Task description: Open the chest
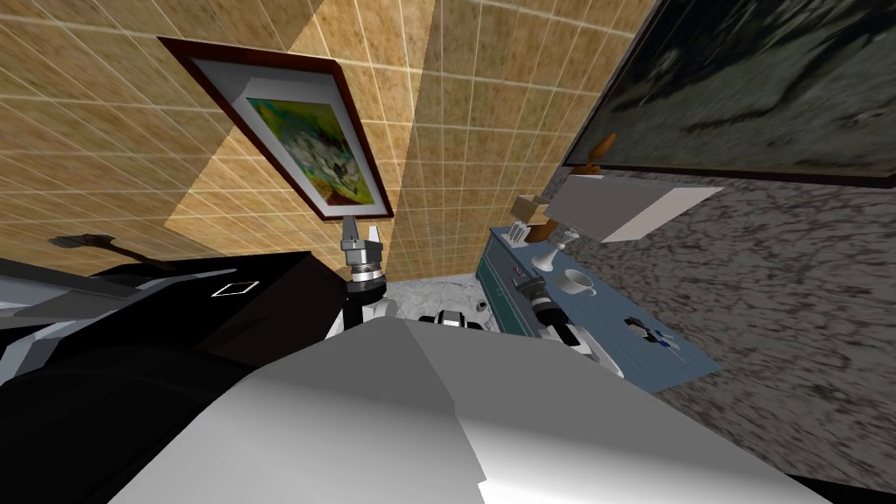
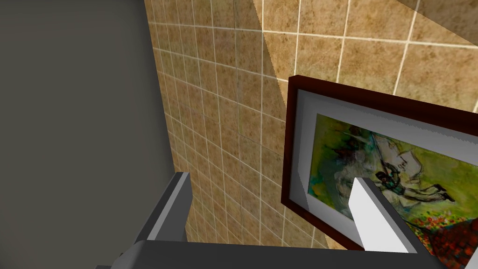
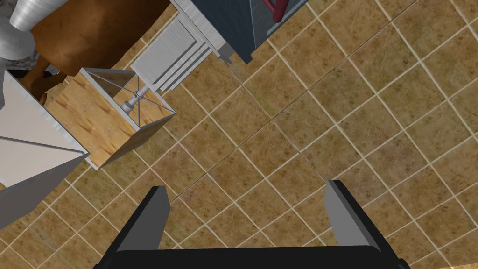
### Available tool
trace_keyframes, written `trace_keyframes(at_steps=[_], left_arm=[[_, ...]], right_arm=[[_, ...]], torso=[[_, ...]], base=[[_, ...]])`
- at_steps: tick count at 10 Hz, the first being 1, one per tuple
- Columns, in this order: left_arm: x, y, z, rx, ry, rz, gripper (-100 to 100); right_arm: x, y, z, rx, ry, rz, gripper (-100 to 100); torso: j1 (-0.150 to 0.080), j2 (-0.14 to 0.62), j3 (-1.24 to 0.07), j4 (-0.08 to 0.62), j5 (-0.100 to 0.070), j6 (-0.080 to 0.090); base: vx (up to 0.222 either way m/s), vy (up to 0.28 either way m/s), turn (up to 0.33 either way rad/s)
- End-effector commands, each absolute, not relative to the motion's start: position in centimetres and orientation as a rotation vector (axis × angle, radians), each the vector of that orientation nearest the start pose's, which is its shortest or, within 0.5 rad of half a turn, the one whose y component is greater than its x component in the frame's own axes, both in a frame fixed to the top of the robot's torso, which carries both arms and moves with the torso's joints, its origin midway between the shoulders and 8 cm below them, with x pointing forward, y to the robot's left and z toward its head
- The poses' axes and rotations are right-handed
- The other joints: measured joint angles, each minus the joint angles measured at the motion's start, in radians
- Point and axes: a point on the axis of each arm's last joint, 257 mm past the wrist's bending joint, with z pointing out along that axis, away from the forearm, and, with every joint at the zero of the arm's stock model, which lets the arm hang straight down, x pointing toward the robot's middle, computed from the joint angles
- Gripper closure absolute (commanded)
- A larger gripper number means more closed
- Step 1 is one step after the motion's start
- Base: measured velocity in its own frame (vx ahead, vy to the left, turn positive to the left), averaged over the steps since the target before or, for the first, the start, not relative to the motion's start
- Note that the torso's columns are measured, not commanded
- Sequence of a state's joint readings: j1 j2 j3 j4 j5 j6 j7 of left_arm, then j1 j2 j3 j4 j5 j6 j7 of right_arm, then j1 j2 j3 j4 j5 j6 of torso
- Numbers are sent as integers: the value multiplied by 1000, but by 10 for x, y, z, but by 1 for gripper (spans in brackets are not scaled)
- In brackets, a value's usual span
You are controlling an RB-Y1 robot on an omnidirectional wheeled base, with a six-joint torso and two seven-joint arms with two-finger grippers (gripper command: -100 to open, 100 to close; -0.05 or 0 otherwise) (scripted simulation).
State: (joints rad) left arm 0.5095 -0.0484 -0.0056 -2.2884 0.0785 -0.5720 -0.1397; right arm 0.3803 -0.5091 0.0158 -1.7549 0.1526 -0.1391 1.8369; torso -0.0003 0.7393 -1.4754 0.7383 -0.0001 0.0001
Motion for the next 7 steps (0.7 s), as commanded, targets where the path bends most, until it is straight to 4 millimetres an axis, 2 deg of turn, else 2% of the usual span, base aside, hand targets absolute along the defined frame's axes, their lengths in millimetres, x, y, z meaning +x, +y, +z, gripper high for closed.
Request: trace_keyframes(at_steps=[1, 2, 3, 5, 6, 7], left_arm=[[326, 292, 38, -637, 506, -1231, 0], [326, 292, 38, -637, 506, -1231, 0], [326, 292, 38, -637, 506, -1231, 0], [326, 292, 38, -637, 506, -1231, 0], [326, 292, 38, -637, 505, -1231, 0], [326, 292, 38, -637, 506, -1231, 0]], right_arm=[[425, -368, -269, -877, 1519, -715, -100], [425, -368, -269, -891, 1513, -727, -100], [421, -378, -280, -941, 1532, -767, -100], [421, -378, -280, -974, 1518, -795, -100], [416, -387, -292, -1028, 1533, -835, -100], [416, -387, -292, -1052, 1521, -855, -100]], torso=[[0, -1, 0, 0, 0, 0], [0, -1, -1, 0, 0, 0], [0, 0, 0, 0, 0, 0], [1, -2, -1, -1, 0, 0], [0, 0, 0, 0, 0, 0], [0, -1, 0, 0, 0, 0]], base=[[49, 17, 13], [28, 11, -3], [57, 23, 17], [41, 16, 8], [44, 15, 17], [47, 15, 10]])
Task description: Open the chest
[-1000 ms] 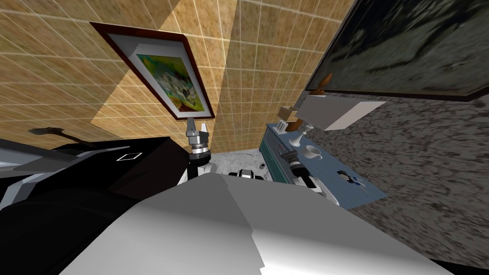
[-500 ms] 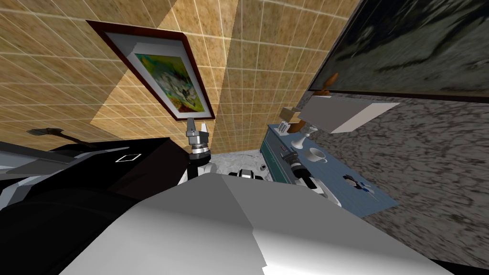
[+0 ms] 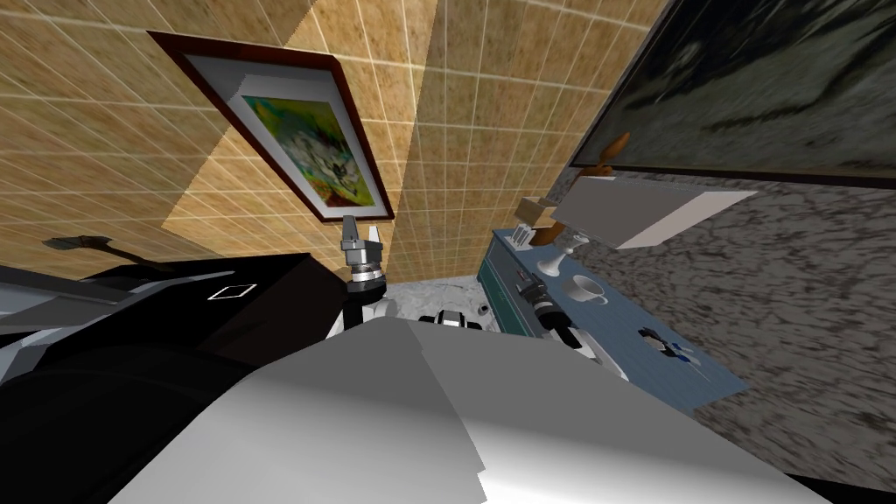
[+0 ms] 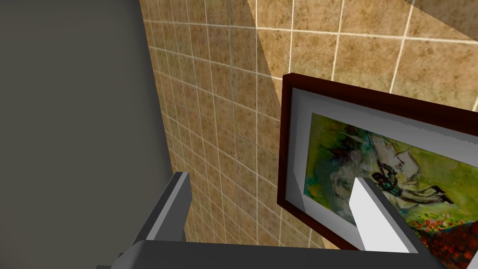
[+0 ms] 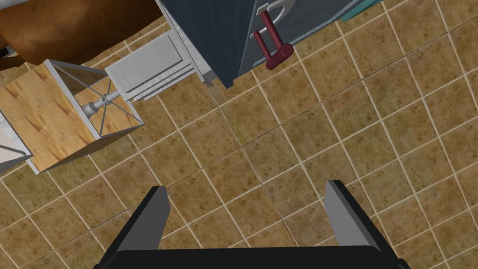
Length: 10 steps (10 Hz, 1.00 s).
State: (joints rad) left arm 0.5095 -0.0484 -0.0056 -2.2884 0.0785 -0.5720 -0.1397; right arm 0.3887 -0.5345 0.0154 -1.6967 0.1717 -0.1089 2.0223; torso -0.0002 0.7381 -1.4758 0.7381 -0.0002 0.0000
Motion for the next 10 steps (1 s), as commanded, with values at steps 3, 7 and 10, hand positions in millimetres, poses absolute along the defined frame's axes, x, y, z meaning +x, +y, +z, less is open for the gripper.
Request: trace_keyframes(at_steps=[3, 7, 10], left_arm=[[326, 292, 38, -637, 506, -1231, 0], [326, 292, 38, -637, 506, -1231, 0], [326, 292, 38, -637, 506, -1231, 0]], right_arm=[[411, -396, -302, -1134, 1519, -915, -100], [401, -412, -321, -1274, 1516, -1008, -100], [396, -419, -329, -1348, 1506, -1054, -100]], torso=[[0, -1, -1, 0, 0, 0], [1, -1, -1, 0, 0, 0], [0, 0, 0, 0, 0, 0]], base=[[50, 11, 7], [45, 12, 8], [33, 2, 3]])
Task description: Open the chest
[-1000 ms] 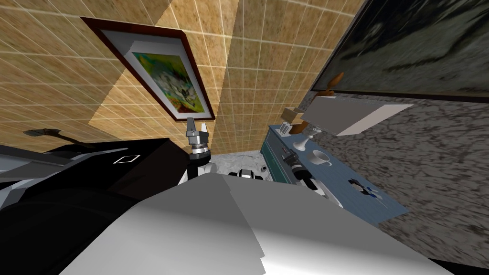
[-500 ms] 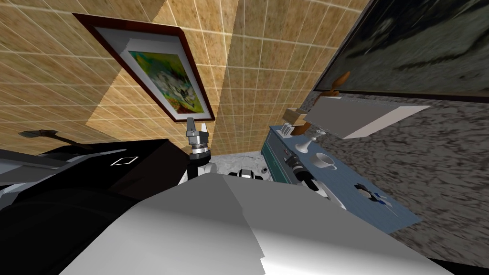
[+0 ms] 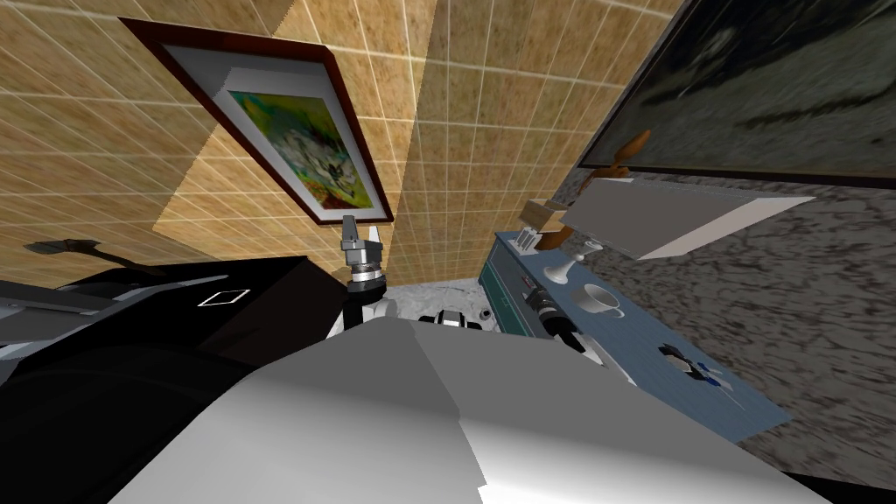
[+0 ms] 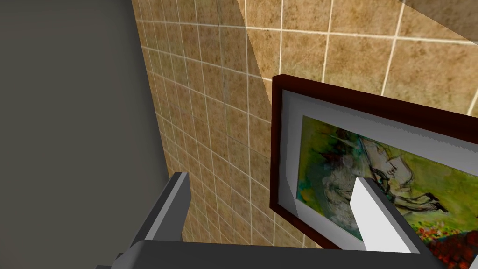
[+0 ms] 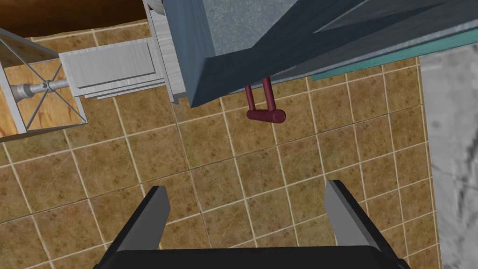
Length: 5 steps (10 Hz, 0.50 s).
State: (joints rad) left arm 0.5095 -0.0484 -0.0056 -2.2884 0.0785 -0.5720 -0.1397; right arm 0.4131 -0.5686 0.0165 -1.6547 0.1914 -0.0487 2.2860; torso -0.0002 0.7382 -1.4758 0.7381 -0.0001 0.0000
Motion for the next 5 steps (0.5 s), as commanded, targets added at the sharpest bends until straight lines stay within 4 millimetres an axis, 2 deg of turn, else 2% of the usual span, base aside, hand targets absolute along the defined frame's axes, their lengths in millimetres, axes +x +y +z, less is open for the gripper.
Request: trace_keyframes(at_steps=[1, 5], left_arm=[[326, 292, 38, -637, 506, -1231, 0], [326, 292, 38, -637, 506, -1231, 0]], right_arm=[[391, -425, -336, -1397, 1508, -1079, -100], [382, -436, -349, -1515, 1487, -1143, -100]], torso=[[0, 0, 0, 0, 0, 0], [0, 0, 0, 0, 0, 0]], base=[[46, 10, 4], [38, 4, 2]])
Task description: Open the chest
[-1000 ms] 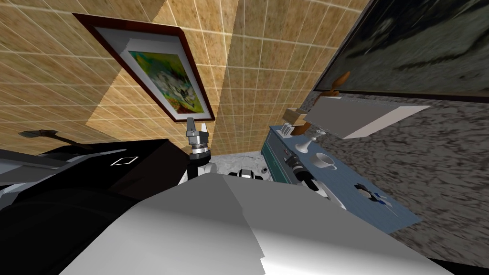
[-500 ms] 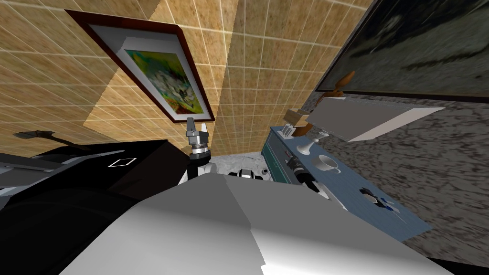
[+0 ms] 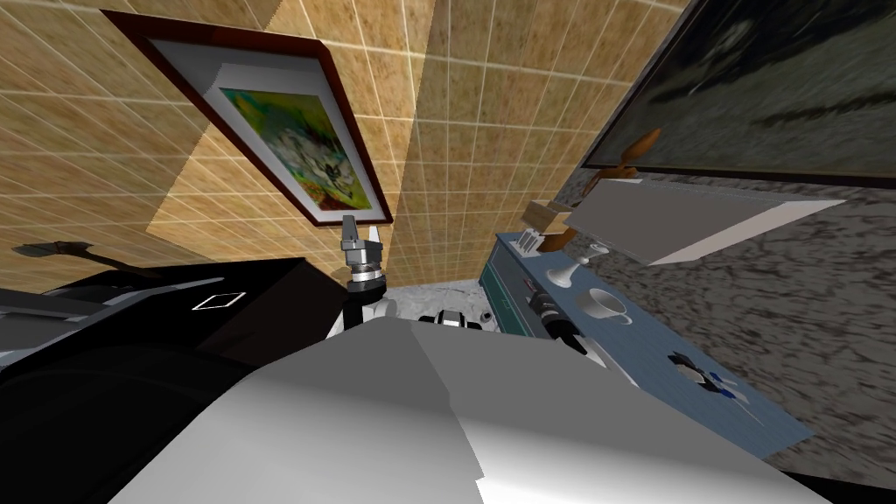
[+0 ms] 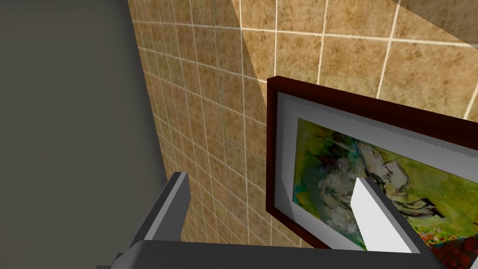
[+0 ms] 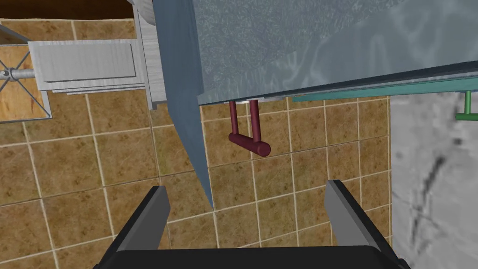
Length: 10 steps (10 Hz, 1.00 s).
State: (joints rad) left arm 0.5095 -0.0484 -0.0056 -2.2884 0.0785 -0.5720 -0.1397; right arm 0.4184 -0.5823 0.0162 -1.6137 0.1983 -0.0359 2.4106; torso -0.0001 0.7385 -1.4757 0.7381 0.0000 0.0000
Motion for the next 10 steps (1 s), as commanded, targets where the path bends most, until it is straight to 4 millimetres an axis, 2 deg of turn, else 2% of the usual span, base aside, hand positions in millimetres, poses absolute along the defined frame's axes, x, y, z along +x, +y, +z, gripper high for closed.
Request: trace_keyframes(at_steps=[1, 8, 9, 10], left_arm=[[326, 292, 38, -637, 506, -1231, 0], [326, 292, 38, -637, 506, -1231, 0], [326, 292, 38, -637, 506, -1231, 0], [326, 292, 38, -637, 505, -1231, 0]], right_arm=[[382, -436, -349, -1521, 1483, -1147, -100], [363, -453, -369, -1710, 1445, -1230, -100], [364, -452, -368, -1695, 1449, -1224, -100], [376, -470, -366, -1527, 1575, -1211, -100]], torso=[[0, 0, 0, 0, 0, 0], [0, -1, 0, 0, 0, 0], [0, -1, 0, 0, 0, 0], [0, 0, 0, 0, 0, 0]], base=[[31, 0, 0], [34, 1, -3], [12, 0, -1], [-72, -54, -22]])
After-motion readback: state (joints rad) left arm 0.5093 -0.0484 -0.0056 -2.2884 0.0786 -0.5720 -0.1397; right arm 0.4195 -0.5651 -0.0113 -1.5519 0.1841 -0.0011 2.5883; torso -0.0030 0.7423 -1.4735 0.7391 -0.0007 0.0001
